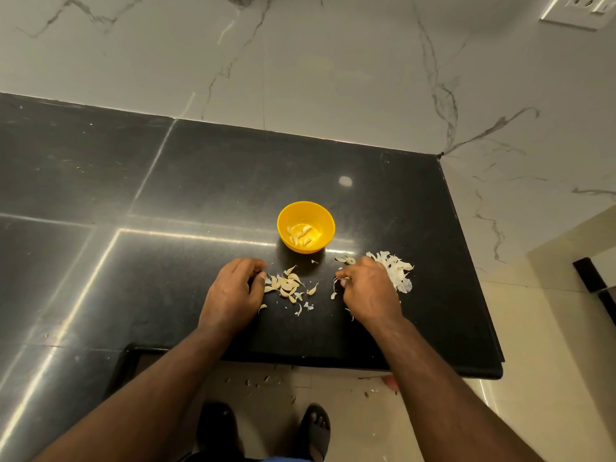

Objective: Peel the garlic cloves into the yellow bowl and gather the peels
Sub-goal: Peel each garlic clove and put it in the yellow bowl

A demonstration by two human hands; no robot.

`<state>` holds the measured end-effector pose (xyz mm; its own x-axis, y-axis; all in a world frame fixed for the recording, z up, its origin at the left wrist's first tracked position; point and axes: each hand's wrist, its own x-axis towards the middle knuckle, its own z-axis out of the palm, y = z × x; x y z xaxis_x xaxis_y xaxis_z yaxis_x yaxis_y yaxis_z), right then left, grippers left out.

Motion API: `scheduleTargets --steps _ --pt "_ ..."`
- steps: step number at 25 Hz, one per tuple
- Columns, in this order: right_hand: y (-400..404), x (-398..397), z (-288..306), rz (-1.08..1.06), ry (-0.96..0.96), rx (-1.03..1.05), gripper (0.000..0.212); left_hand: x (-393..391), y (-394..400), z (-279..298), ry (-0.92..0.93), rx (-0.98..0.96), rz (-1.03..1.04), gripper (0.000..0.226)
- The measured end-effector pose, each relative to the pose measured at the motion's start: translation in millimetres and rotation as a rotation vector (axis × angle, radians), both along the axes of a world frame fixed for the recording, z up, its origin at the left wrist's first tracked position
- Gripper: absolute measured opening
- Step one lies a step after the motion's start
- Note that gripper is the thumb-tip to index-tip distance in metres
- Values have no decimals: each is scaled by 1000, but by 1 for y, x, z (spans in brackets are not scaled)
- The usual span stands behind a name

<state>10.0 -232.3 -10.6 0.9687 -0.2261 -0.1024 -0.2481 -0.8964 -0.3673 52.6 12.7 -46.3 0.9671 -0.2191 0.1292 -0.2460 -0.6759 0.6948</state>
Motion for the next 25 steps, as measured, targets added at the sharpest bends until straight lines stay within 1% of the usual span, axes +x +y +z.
scheduleTargets --steps 3,5,8,14,17,20,23,25 --pt "-2 1 2 5 -49 -3 27 -2 0 3 -11 -16 10 19" --pt "5 1 4 67 -74 42 27 -2 2 5 16 -71 48 20" --pt "17 -3 6 211 -103 33 26 0 6 7 60 -144 74 21" --pt "31 -1 -1 344 -12 -2 24 0 11 11 102 -168 58 17" --pt "48 -1 3 371 9 53 25 -1 11 11 95 -166 38 17" --pt "46 6 10 302 4 178 25 1 12 10 89 -172 24 18" --pt "45 14 14 264 -40 160 24 3 13 9 90 -186 35 21" --pt "57 15 13 329 -62 156 24 4 13 8 87 -196 44 23"
